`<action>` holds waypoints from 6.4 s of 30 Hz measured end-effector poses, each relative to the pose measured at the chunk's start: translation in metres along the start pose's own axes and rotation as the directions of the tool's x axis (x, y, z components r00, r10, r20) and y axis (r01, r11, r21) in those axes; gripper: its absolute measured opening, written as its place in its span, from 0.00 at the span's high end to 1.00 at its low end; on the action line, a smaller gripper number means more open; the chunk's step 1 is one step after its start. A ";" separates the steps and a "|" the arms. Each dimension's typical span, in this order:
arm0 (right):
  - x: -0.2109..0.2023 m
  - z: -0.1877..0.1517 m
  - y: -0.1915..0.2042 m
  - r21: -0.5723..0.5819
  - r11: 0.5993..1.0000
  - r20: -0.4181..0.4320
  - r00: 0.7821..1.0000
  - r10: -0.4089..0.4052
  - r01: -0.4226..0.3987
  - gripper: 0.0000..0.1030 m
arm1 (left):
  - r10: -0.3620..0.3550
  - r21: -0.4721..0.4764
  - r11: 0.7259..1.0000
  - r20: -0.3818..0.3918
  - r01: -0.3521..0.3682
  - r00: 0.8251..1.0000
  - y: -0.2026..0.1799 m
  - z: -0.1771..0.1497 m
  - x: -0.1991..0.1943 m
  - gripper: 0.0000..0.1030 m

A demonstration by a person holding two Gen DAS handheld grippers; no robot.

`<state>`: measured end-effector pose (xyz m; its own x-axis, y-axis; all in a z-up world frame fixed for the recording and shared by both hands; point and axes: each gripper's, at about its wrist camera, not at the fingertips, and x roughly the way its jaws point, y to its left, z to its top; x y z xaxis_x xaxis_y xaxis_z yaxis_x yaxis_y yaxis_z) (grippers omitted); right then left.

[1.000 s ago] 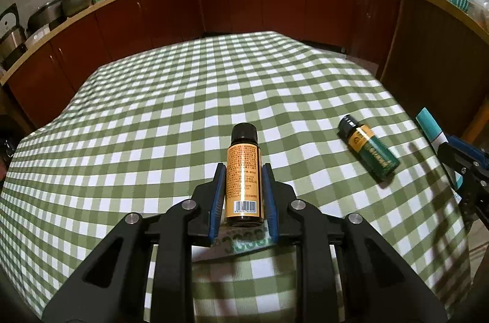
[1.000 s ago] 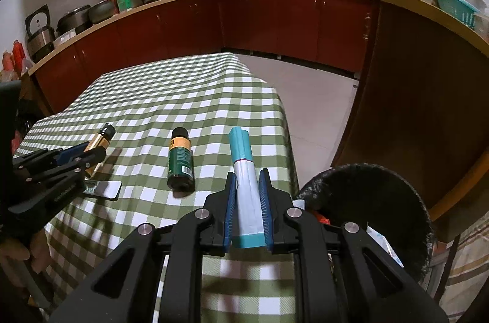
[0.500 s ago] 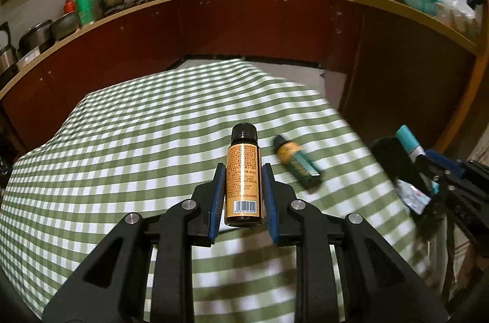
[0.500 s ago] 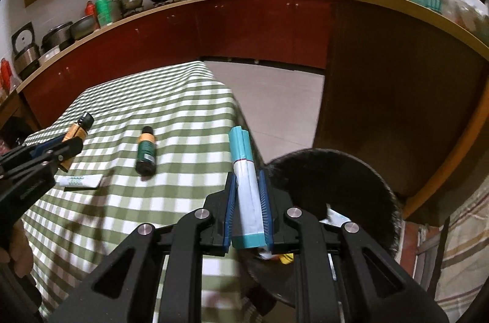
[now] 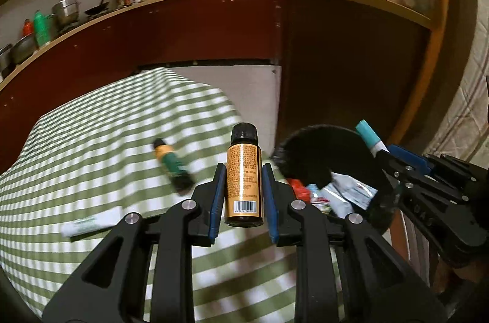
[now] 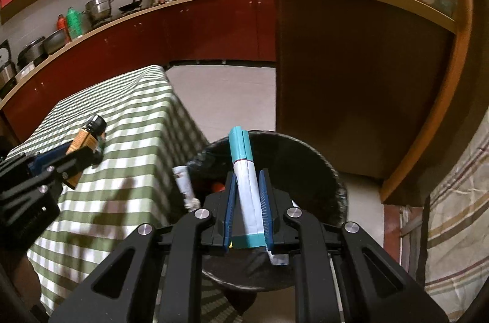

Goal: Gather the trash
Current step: 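Carry the blue-capped tube and orange bottle over the black bin, then open the right tool dropping the tube while the left tool drops the orange bottle, then move both open tools back over the green bottle and white tube, then grasp the green bottle with the right tool while the left tool grasps the white tube, then carry the green bottle and white tube over the black bin, then open the right tool dropping the green bottle while the left tool drops the white tube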

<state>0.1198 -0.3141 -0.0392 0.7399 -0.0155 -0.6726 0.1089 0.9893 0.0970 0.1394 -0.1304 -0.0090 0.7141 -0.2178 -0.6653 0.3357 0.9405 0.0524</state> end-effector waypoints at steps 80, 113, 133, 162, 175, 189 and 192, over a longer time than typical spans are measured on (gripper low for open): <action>0.025 0.017 0.147 -0.151 0.971 -0.057 0.982 0.180 -0.186 0.56 | 0.147 -0.031 0.988 -0.149 -0.153 0.978 0.182 -0.060 0.008 0.40; 0.070 0.038 0.197 -0.216 0.947 -0.129 0.968 0.214 -0.238 0.56 | 0.209 -0.198 0.950 -0.169 -0.241 0.963 0.225 -0.055 0.012 0.85; 0.070 0.027 0.203 -0.232 0.939 -0.172 0.961 0.217 -0.254 0.76 | 0.222 -0.246 0.935 -0.156 -0.255 0.962 0.233 -0.057 0.001 0.86; -0.009 0.017 0.062 -0.069 0.995 0.000 0.997 0.075 -0.075 0.76 | 0.032 -0.096 0.995 -0.002 -0.032 0.999 0.069 -0.010 -0.030 0.87; -0.004 0.009 0.001 0.008 1.000 0.022 1.000 -0.022 0.022 0.76 | -0.063 0.014 0.998 0.004 0.063 0.998 -0.017 0.006 0.009 0.87; 0.014 0.007 -0.023 0.064 0.996 0.019 0.998 -0.057 0.056 0.60 | -0.066 0.056 0.996 -0.015 0.067 0.998 -0.049 0.017 0.048 0.74; 0.013 0.007 -0.024 0.067 0.996 0.022 0.998 -0.063 0.062 0.60 | -0.065 0.044 0.997 -0.012 0.065 0.998 -0.049 0.017 0.048 0.63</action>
<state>0.1317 -0.3394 -0.0448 0.7460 -0.0814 -0.6610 0.1983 0.9746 0.1039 0.1678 -0.1911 -0.0312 0.6835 -0.2750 -0.6761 0.4083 0.9119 0.0419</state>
